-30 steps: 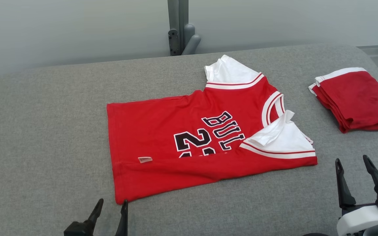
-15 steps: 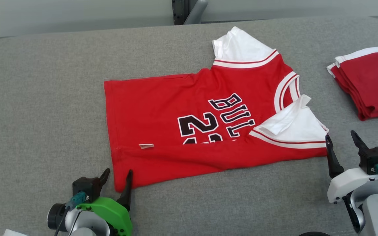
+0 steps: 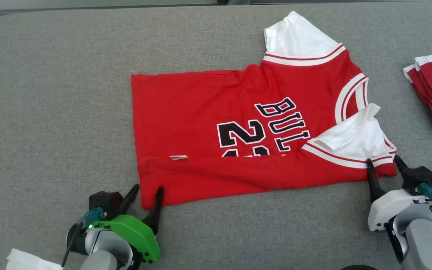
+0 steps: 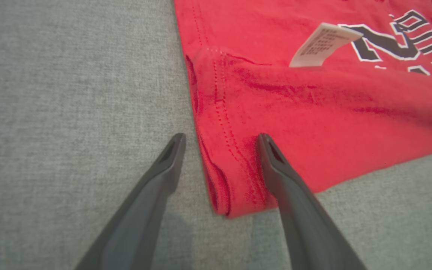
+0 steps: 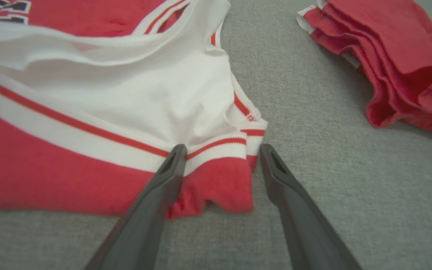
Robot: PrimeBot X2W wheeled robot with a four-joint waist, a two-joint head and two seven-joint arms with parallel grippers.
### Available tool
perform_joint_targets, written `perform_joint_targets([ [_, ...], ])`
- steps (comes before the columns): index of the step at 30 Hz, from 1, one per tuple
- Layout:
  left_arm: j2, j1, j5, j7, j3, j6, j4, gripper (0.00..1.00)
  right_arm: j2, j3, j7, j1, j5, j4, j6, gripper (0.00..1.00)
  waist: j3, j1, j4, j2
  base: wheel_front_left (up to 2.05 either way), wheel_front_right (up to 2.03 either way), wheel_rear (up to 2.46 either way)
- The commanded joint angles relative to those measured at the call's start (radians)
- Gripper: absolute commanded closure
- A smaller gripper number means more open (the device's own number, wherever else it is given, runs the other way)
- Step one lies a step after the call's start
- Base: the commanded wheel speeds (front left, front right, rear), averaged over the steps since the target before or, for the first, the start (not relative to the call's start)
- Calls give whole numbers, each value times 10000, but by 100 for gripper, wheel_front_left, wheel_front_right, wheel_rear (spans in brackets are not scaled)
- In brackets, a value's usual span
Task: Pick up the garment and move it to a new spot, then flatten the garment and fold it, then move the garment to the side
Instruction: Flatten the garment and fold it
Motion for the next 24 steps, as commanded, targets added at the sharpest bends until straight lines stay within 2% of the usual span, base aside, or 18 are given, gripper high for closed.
perform_joint_targets([
  [1,-187,468,-298,498,-252,-185,223,54,44,213,113,-25,161,263,5,30,-127,0,-37,1,0,0,0],
  [2,-182,522,-383,628,-325,-223,210,75,19,289,113,-15,270,329,5,58,-180,0,-41,1,0,0,0],
  [3,-175,574,-494,738,-381,-273,186,100,-11,398,113,-15,403,403,5,75,-232,0,-46,1,0,0,0],
  [4,-158,635,-571,876,-474,-299,139,100,-46,558,112,-15,562,524,5,95,-287,0,-56,1,0,0,0],
  [5,-120,667,-674,999,-520,-338,55,100,-94,733,113,-31,752,627,5,100,-337,0,-67,1,0,0,0],
  [9,160,774,-1094,1366,-445,-387,-375,100,-333,1304,117,-47,1612,826,4,100,-515,0,-109,1,0,0,0],
  [12,718,1124,-1509,1832,-341,-409,-1070,100,-613,1948,368,116,2812,625,2,100,-682,0,-183,1,0,0,0],
  [19,2288,2281,-2500,3265,106,-413,-3385,100,-2047,2723,1261,1445,5124,-1203,-14,100,-943,0,-239,1,0,0,0],
  [24,2756,3167,-3045,4192,129,-215,-4693,100,-2507,2657,1974,2671,5970,-2651,-16,100,-964,0,-356,1,0,0,0],
])
